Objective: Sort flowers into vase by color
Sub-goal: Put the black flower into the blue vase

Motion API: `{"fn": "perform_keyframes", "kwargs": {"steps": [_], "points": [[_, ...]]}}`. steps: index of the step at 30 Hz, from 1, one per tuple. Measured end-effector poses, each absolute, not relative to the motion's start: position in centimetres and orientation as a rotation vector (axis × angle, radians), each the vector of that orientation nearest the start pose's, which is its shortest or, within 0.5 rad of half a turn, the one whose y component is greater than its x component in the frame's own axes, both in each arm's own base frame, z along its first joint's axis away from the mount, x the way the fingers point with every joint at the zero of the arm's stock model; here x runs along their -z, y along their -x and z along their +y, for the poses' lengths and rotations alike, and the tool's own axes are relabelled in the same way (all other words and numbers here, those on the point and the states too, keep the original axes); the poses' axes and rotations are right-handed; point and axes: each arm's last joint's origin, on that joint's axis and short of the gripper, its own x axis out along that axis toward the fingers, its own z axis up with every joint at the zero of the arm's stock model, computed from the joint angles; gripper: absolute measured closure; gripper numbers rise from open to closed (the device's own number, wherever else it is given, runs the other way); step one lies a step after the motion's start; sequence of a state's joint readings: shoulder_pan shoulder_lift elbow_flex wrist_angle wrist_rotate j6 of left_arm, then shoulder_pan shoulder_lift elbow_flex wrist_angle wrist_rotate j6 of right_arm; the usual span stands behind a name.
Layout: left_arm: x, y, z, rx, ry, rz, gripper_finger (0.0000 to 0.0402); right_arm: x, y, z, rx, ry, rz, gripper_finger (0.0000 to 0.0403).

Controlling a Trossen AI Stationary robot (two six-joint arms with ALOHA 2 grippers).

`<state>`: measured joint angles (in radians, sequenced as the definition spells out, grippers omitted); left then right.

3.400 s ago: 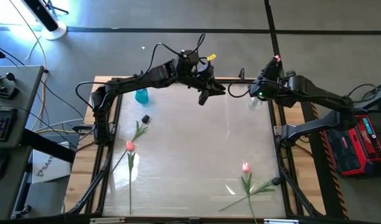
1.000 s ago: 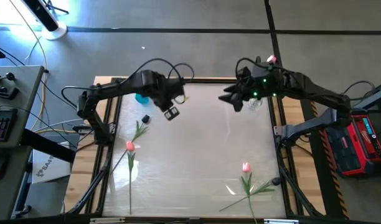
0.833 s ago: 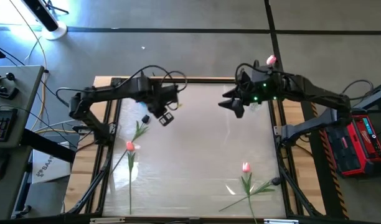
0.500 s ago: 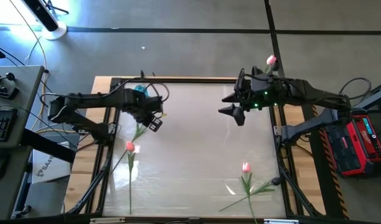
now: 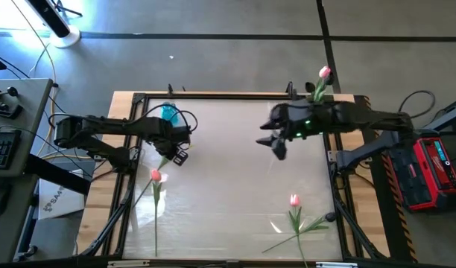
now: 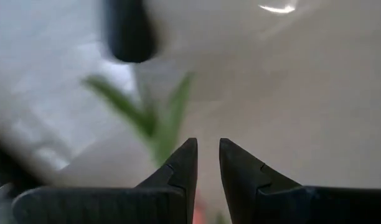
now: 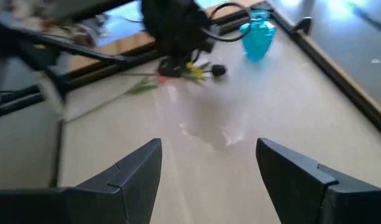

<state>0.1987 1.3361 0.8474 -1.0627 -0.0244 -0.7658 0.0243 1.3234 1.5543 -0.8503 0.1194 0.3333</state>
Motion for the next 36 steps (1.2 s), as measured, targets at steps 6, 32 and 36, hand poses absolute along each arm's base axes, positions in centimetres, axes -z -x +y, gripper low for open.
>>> {"fn": "perform_keyframes", "kwargs": {"steps": [6,32,36], "points": [[-19.6,-20.5,4.2,-0.682,0.747,1.377,0.0349,-38.7,-31.4,-0.3,0.254,-0.355,0.599,0.0153],[-23.1,-24.2,3.7,-0.069,0.349,0.892,0.0349,-26.2,-35.7,4.7,0.61,-0.944,1.249,0.0153],[-23.7,-24.8,3.4,0.052,0.262,0.803,0.0349,-26.2,-34.7,8.5,0.701,-1.081,1.292,0.0153]]}}
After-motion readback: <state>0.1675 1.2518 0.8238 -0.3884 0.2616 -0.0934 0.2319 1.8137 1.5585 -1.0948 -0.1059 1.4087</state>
